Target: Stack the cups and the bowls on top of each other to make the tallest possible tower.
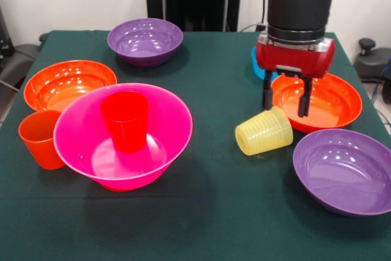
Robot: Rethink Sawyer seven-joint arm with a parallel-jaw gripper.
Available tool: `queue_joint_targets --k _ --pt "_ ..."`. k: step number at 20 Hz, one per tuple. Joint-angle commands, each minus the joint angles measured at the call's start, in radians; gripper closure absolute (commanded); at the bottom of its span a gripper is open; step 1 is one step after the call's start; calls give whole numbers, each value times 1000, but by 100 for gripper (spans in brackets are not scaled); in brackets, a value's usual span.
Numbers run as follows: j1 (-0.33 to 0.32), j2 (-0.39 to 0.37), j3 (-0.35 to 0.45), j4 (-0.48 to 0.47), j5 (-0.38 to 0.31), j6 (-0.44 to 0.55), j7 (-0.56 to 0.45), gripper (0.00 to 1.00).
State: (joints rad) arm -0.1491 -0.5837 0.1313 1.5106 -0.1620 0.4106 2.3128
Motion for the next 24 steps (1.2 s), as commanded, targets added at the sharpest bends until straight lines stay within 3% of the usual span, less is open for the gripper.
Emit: queue_joint_targets --k 1,9,14,20,24 --pt "65 63 -56 -64 -99 33 -3 0" --pt "253 154 -340 -150 -158 -1 128 0" --pt "353 219 -459 -189 -109 7 212 0" --pt "395 264 -495 -216 -43 7 210 0" --pt "367 255 -428 -208 -6 -10 157 0"
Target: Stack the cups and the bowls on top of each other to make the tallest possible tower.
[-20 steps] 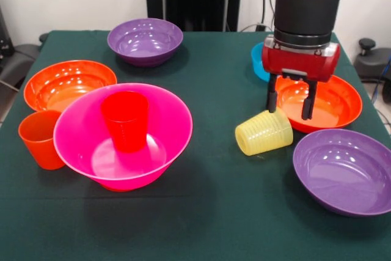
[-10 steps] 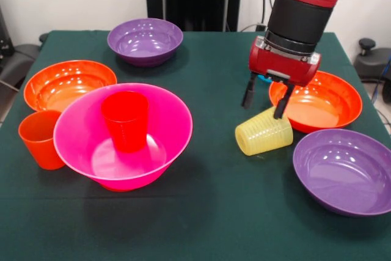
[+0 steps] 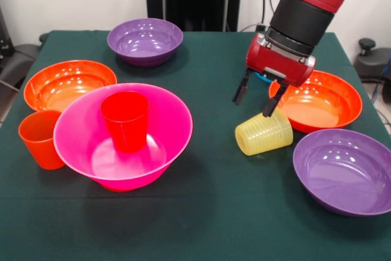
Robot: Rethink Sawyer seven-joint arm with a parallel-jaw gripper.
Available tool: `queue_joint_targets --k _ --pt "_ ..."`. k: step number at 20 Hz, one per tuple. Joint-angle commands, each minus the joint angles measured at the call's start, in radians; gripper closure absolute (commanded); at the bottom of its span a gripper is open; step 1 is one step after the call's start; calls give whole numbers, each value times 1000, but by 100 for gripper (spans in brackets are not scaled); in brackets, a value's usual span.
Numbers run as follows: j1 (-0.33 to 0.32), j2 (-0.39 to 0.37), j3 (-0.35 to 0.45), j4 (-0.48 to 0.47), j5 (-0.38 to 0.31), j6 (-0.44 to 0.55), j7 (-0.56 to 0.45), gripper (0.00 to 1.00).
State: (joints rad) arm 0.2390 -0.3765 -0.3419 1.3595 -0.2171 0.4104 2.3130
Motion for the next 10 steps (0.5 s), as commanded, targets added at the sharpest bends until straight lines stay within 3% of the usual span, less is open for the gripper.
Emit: queue_joint_targets --k 1,10 --pt "-30 37 67 -48 58 -6 140 0" --pt "-8 7 81 15 101 11 121 0"
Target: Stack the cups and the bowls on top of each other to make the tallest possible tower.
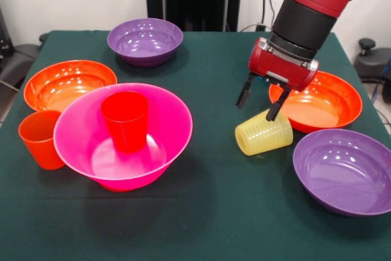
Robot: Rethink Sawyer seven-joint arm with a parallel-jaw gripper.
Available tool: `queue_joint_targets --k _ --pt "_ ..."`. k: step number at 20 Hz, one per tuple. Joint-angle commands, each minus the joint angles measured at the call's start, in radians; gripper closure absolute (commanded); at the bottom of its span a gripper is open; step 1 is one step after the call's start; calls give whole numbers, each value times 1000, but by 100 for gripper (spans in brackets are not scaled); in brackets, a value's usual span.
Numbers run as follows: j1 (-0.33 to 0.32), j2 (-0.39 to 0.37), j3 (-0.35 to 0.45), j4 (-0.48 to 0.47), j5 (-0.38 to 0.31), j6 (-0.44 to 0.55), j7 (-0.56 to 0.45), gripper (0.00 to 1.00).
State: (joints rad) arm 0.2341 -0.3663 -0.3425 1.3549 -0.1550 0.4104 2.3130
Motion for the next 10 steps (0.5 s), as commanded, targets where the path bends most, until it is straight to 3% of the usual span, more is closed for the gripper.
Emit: queue_joint_targets --k 1,10 --pt "7 -5 73 26 42 18 127 0" --pt "75 13 28 66 72 9 173 0"
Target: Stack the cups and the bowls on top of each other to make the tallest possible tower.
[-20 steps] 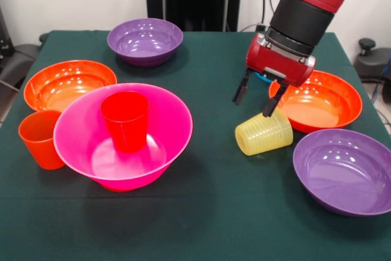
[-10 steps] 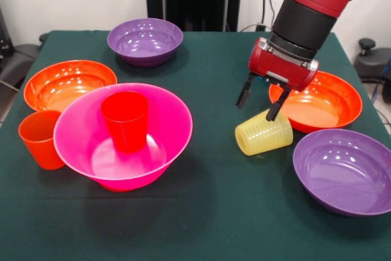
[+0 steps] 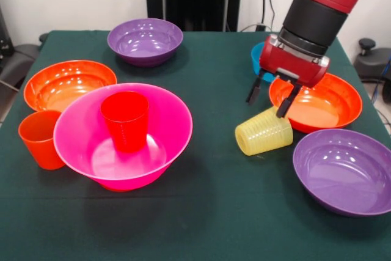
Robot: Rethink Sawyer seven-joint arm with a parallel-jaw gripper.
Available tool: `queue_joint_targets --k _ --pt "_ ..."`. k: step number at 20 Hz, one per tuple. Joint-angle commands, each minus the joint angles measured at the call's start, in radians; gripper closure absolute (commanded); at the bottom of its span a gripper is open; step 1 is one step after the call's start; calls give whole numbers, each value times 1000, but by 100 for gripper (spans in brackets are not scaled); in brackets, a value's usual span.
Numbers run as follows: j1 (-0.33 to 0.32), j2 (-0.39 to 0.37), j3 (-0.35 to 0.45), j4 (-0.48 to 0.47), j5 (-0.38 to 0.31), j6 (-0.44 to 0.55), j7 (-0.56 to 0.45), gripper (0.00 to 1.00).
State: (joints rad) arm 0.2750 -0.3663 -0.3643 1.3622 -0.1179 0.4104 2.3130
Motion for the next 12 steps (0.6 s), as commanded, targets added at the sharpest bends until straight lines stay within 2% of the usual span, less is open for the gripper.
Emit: queue_joint_targets --k 1,8,12 --pt "40 21 45 59 40 3 179 0" --pt "70 55 23 69 66 -35 198 0" --pt "116 97 -31 69 86 -47 245 0"
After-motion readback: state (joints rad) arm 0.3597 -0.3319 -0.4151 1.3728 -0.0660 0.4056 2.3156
